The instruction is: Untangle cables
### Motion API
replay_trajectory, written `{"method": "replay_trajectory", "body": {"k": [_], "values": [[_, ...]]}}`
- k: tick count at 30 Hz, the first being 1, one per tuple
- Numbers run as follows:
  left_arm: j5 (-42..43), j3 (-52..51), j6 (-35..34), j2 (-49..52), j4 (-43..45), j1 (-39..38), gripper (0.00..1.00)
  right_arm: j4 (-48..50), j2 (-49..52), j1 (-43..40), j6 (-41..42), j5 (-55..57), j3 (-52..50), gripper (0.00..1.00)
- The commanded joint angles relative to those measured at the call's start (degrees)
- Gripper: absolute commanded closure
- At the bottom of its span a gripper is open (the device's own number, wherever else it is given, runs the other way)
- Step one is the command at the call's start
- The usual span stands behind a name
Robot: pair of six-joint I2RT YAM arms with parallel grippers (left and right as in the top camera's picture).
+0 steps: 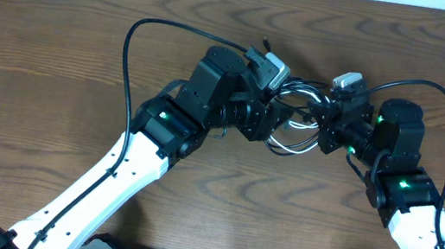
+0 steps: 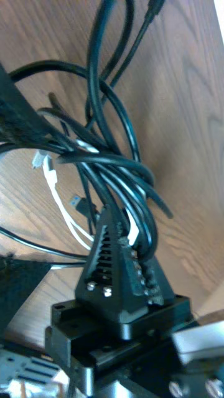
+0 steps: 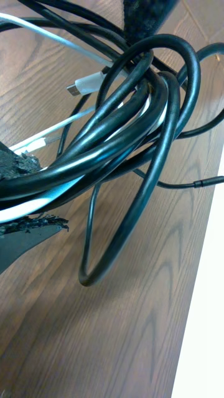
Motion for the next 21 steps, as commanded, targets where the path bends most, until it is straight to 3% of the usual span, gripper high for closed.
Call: {"method": "replay_trajectory", "body": {"k": [1, 18, 21], "values": [[0.5, 1.2, 0.1, -0.1, 0.6, -0.1, 0.6, 0.3, 0.0, -0.1, 1.1, -2.2, 0.7, 0.99], [-1.8, 1.1, 0.1, 0.3, 1.1, -0.1, 0.63, 0.4, 0.0, -0.1, -0.2, -9.9, 0.7, 0.99], [-2.3, 1.1, 0.0, 0.7, 1.1, -0.1, 0.9, 0.4, 0.0, -0.1, -0.4, -10.7, 0.7, 0.99]]}}
